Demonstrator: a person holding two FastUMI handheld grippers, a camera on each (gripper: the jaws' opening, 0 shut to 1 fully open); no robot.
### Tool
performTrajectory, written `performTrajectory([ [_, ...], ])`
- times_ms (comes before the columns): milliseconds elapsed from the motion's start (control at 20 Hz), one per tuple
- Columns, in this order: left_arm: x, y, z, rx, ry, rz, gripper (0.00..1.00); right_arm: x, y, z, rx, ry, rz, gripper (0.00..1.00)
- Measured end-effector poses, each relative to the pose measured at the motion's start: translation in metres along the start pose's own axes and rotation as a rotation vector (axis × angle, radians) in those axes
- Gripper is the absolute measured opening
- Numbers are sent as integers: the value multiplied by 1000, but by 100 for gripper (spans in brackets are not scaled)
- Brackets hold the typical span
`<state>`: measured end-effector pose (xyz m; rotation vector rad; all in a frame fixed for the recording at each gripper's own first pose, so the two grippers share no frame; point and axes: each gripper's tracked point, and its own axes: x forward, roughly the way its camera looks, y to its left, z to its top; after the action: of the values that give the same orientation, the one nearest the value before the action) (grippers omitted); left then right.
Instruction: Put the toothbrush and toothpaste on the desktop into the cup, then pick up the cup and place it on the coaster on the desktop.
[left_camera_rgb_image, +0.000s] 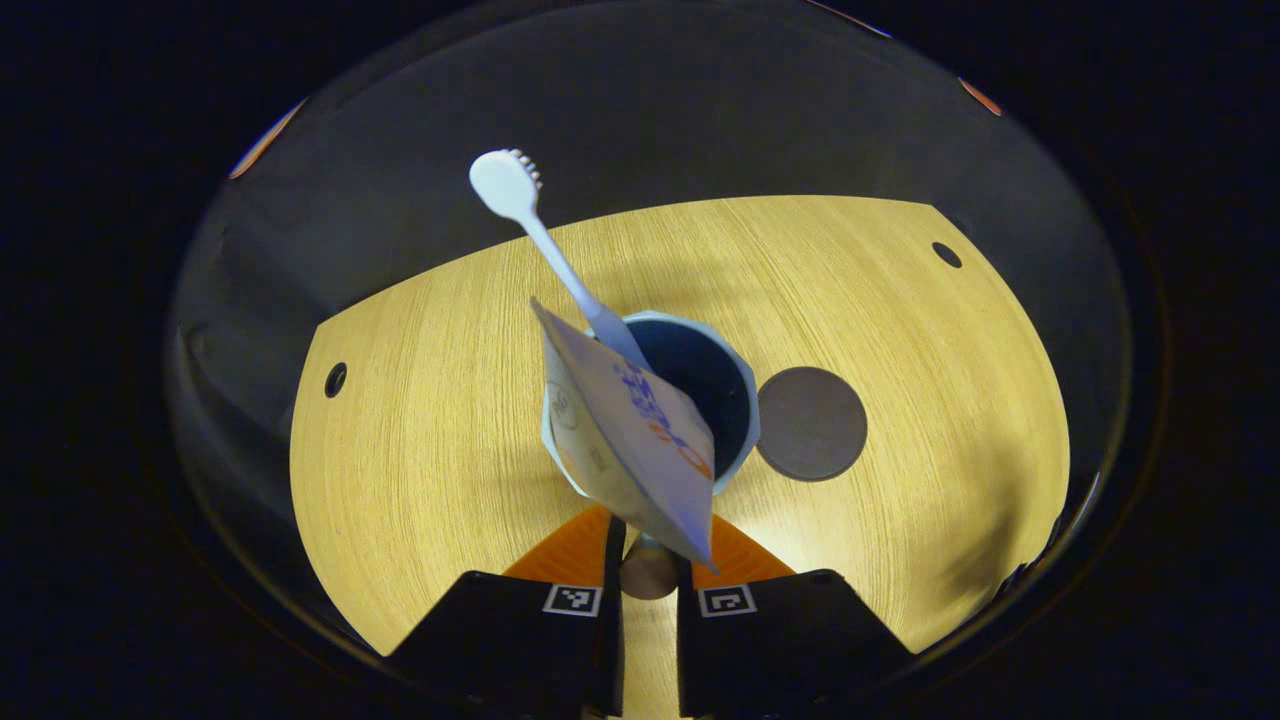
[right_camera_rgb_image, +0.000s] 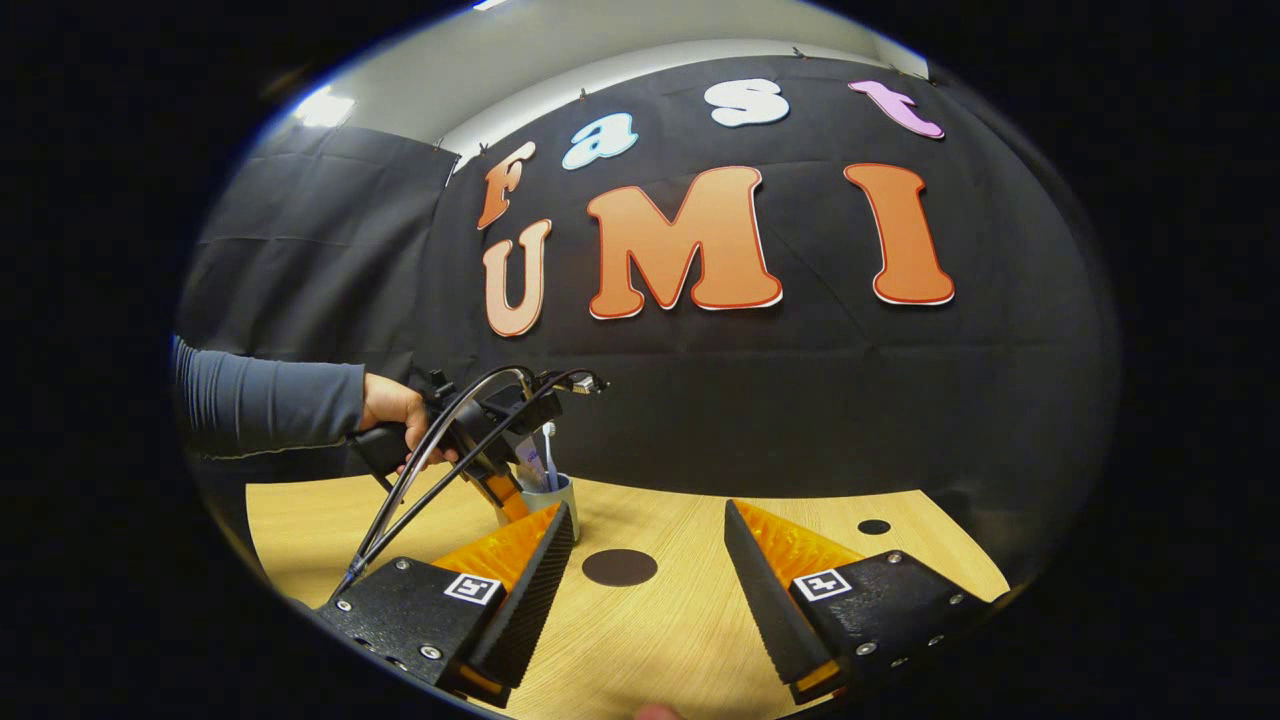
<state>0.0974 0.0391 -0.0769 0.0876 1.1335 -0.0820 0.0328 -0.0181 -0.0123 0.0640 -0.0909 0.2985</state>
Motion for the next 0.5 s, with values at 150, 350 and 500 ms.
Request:
performTrajectory([
  [150,-24,5,14,9,-20,-16,20,-6,-3,1,3,1,-9,91],
  [350,-6,-7,21,30,-36,-49,14,-20,-14,3,5,-12,-34,91],
  [500,7,-5,28,48,-27,-65,14,-29,-25,-4,-5,-4,-61,91],
])
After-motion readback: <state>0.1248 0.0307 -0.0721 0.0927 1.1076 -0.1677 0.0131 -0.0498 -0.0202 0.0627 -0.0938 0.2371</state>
